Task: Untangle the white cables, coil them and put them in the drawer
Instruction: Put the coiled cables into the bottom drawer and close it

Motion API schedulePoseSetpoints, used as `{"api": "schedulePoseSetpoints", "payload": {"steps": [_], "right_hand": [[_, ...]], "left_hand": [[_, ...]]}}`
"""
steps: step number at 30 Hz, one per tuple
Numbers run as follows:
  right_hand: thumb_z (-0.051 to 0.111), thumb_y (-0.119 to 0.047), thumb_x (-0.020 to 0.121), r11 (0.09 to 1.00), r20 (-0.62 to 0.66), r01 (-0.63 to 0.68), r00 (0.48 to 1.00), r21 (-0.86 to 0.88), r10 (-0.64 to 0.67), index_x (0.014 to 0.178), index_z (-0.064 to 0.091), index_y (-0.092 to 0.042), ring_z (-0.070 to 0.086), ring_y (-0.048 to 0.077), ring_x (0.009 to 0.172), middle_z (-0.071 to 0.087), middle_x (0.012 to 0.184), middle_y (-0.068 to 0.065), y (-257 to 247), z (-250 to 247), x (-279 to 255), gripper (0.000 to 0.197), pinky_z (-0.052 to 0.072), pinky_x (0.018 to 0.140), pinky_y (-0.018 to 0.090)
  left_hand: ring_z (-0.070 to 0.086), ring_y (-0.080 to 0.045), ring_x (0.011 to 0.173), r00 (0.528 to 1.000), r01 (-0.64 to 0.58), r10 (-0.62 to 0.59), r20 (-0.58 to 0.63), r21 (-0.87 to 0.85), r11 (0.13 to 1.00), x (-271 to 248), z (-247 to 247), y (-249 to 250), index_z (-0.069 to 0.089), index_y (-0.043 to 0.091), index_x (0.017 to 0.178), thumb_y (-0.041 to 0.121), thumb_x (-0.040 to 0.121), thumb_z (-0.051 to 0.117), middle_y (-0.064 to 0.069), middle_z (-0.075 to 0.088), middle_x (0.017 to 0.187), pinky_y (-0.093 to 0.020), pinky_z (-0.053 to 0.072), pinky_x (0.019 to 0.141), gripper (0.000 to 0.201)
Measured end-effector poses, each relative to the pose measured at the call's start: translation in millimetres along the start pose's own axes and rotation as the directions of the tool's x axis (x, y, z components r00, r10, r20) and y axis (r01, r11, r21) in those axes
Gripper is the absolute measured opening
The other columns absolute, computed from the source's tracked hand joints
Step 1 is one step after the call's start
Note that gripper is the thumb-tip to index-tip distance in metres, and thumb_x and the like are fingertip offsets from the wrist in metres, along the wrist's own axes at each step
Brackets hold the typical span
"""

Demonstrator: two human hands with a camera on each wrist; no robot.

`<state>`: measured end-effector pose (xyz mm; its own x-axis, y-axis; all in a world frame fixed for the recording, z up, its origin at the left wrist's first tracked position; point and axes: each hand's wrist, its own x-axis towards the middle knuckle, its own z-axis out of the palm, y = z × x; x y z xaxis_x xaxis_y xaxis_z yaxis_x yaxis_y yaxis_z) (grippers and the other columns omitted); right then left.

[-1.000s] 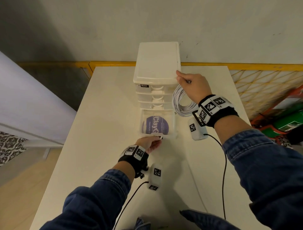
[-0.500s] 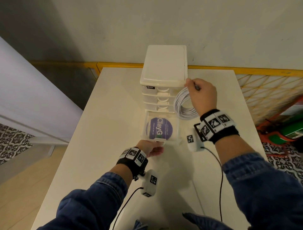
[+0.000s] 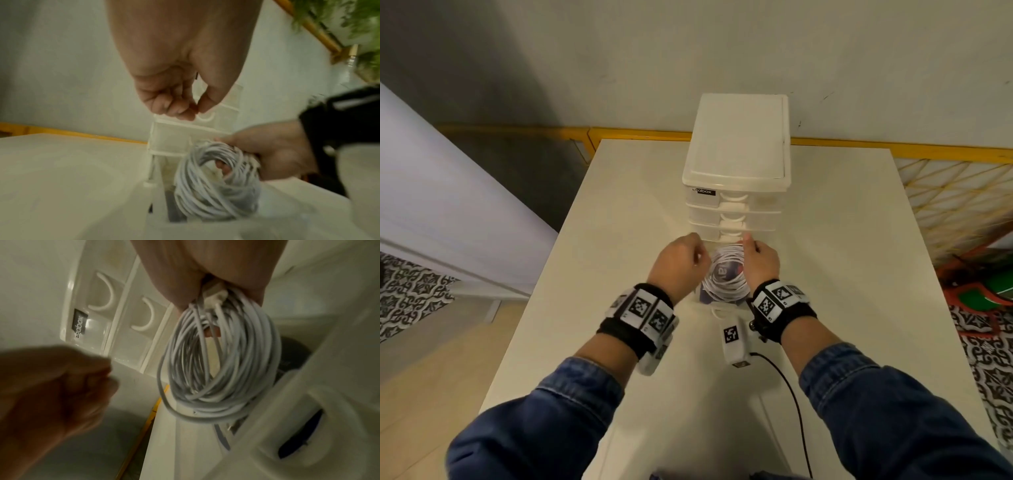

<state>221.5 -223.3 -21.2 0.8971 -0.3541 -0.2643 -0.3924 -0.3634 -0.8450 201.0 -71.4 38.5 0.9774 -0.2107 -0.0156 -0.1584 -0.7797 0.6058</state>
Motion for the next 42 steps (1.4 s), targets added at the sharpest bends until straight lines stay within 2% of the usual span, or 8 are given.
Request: {"api": "schedulePoseSetpoints", "payload": {"steps": [2, 6, 11, 20, 24, 31, 38, 42], "right_hand": [[0.033, -0.038, 0.100, 0.999, 0.011, -0.004, 1.000, -0.033, 0.004, 0.097, 0.066, 0.001, 0.060, 0.035, 0.094, 0.067, 0.101, 0.020, -1, 4, 3, 0.052, 0.045, 0.082, 0.035], [0.031, -0.031, 0.100, 1.000, 0.021, -0.012, 1.000, 0.028, 0.011, 0.097, 0.066, 0.001, 0.061, 0.037, 0.097, 0.067, 0.103, 0.022, -1, 5, 6, 0.047, 0.047, 0.090, 0.041], [0.029, -0.040, 0.099, 0.999, 0.158, 0.032, 0.987, -0.021, -0.028, 0.102, 0.061, -0.004, 0.060, 0.032, 0.099, 0.065, 0.106, 0.017, 1, -2, 1, 0.048, 0.045, 0.091, 0.039], [0.034, -0.030, 0.099, 0.846, 0.207, 0.342, 0.938, -0.410, -0.278, 0.126, 0.046, -0.010, 0.059, 0.033, 0.103, 0.064, 0.111, 0.015, 6, -26, -9, 0.035, 0.046, 0.087, 0.038], [0.038, -0.027, 0.098, 0.830, 0.285, 0.390, 0.913, -0.399, -0.292, 0.135, 0.042, -0.009, 0.050, 0.028, 0.122, 0.054, 0.132, 0.013, 19, -36, -10, 0.042, 0.036, 0.105, 0.042], [0.039, -0.010, 0.096, 0.843, 0.409, 0.456, 0.853, -0.284, -0.324, 0.145, 0.024, -0.006, 0.030, 0.024, 0.139, 0.030, 0.151, 0.013, 29, -42, -13, 0.052, 0.021, 0.113, 0.029], [0.043, -0.010, 0.096, 0.622, 0.474, 0.601, 0.793, -0.502, -0.384, 0.145, 0.028, -0.014, 0.034, 0.018, 0.137, 0.036, 0.149, 0.005, 29, -46, -3, 0.052, 0.019, 0.113, 0.034], [0.054, -0.001, 0.087, 0.586, 0.405, 0.635, 0.772, -0.503, -0.490, 0.133, 0.047, 0.000, 0.051, 0.034, 0.121, 0.049, 0.137, 0.018, 45, -43, -11, 0.047, 0.045, 0.101, 0.042]], "left_hand": [[0.054, -0.032, 0.105, 0.988, -0.142, 0.138, 0.076, 0.046, 0.989, -3, 26, 3, 0.059, -0.002, 0.114, 0.015, 0.092, 0.054, -0.021, 0.057, 0.115, -0.038, 0.042, 0.094, 0.028], [0.001, -0.029, 0.148, 0.964, -0.124, 0.030, 0.266, 0.344, 0.931, -11, 71, -7, 0.003, 0.005, 0.151, 0.037, 0.099, 0.042, -0.015, 0.000, 0.160, -0.044, 0.007, 0.120, 0.073], [0.004, -0.033, 0.147, 0.979, -0.091, 0.006, 0.205, 0.407, 0.909, -1, 91, -15, 0.001, 0.002, 0.151, 0.040, 0.099, 0.038, -0.016, 0.002, 0.160, -0.043, 0.009, 0.120, 0.074], [0.049, -0.035, 0.113, 0.980, -0.024, -0.010, 0.197, 0.171, 0.985, 16, 85, -12, 0.033, 0.013, 0.141, 0.048, 0.077, 0.069, -0.017, 0.043, 0.130, -0.042, 0.043, 0.095, 0.082], [0.052, -0.034, 0.107, 0.975, -0.054, -0.002, 0.222, 0.247, 0.968, 19, 86, -12, 0.034, 0.015, 0.141, 0.051, 0.077, 0.068, -0.016, 0.043, 0.125, -0.044, 0.045, 0.094, 0.081], [0.049, -0.035, 0.114, 0.981, -0.093, 0.035, 0.189, 0.305, 0.948, 20, 84, -19, 0.031, 0.008, 0.145, 0.043, 0.083, 0.067, -0.020, 0.041, 0.130, -0.039, 0.040, 0.097, 0.080], [-0.002, -0.033, 0.147, 0.951, -0.058, -0.064, 0.303, 0.377, 0.924, 21, 86, -19, 0.002, 0.007, 0.152, 0.054, 0.096, 0.036, -0.023, -0.002, 0.158, -0.038, 0.008, 0.118, 0.080], [0.001, -0.030, 0.148, 0.959, -0.060, -0.030, 0.283, 0.305, 0.950, 20, 83, -19, 0.009, 0.008, 0.152, 0.055, 0.095, 0.033, -0.018, 0.003, 0.159, -0.039, 0.010, 0.119, 0.078]]}}
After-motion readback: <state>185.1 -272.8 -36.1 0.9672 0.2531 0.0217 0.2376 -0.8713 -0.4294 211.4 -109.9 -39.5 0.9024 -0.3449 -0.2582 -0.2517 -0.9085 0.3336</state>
